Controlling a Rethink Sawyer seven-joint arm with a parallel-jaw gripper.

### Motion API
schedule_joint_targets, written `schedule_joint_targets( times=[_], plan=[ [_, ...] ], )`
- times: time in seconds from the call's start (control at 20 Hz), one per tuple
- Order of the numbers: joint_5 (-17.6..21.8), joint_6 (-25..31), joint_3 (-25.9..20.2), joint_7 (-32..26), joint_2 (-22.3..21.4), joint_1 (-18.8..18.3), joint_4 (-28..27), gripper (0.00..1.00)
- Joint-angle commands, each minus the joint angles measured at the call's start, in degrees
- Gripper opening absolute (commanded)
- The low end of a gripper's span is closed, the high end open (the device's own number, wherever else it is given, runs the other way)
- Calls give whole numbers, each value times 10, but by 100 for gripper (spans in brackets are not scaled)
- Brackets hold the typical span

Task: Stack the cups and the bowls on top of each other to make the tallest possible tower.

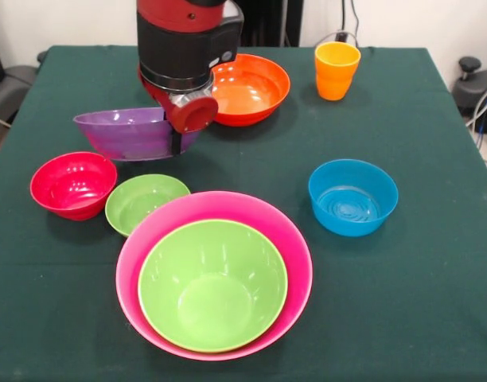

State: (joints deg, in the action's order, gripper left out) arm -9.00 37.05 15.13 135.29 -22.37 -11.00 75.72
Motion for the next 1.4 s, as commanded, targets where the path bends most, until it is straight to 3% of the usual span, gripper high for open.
schedule_joint_targets(
  times=[0.05, 0.7, 1.4],
  plan=[
    [24, 71, -57, -26, 3, 3, -61, 0],
    [12, 185, -57, -10, -2, 11, -134, 0],
    [26, 224, -53, -26, 27, 4, -235, 0]
  ],
)
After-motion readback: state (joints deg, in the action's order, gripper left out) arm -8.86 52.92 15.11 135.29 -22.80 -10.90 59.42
